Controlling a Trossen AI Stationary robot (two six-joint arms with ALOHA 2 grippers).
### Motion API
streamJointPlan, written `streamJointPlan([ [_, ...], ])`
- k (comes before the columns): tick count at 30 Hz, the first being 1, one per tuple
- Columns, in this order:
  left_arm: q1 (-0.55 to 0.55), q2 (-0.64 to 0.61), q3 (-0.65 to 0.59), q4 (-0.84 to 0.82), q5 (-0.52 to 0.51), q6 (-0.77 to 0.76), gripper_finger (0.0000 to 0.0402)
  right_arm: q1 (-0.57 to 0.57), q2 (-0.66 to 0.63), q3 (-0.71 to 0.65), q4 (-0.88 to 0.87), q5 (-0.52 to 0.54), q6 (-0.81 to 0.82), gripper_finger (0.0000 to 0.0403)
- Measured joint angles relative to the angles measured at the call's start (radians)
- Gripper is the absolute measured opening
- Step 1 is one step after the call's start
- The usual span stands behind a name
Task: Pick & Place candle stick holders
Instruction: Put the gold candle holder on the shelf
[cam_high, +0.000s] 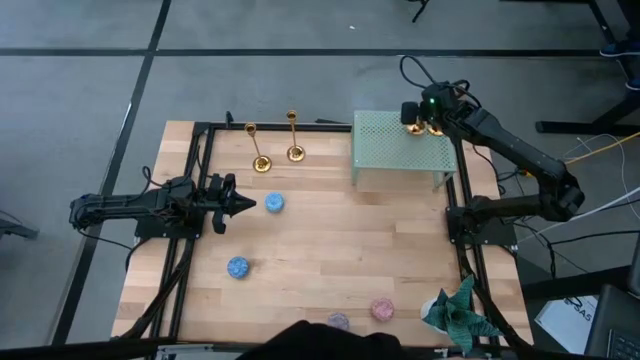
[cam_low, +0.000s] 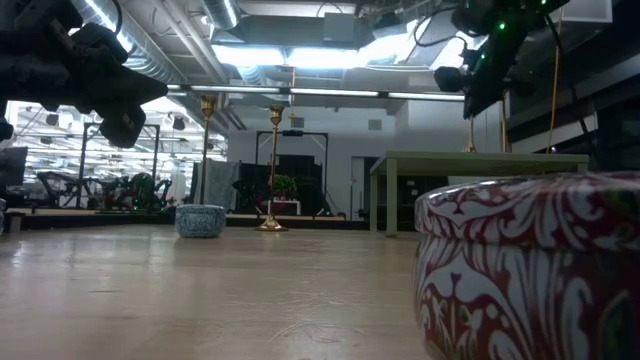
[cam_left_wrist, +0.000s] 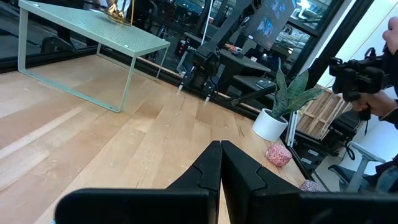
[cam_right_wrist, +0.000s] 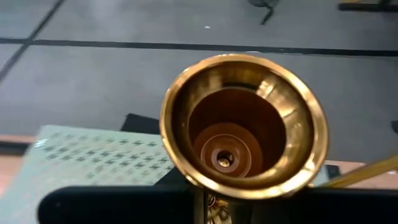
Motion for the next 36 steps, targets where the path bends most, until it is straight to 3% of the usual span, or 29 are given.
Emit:
streamJointPlan([
  [8,0.000,0.000,0.000,0.000,0.000,0.000,0.0006,-0.020,0.018,-0.029,0.063,0.007,-0.002,0.0047],
  [18,0.000,0.000,0.000,0.000,0.000,0.000,0.0006,-0.028,0.047,-0.029,0.099,0.006,-0.071,0.0041],
  [27,0.000,0.000,0.000,0.000,0.000,0.000,0.0006,-0.028,0.047,-0.029,0.100,0.003,-0.079,0.0127],
  [36,0.000,0.000,0.000,0.000,0.000,0.000,0.0006,-0.026,0.025,-0.029,0.043,-0.098,-0.061,0.0203],
])
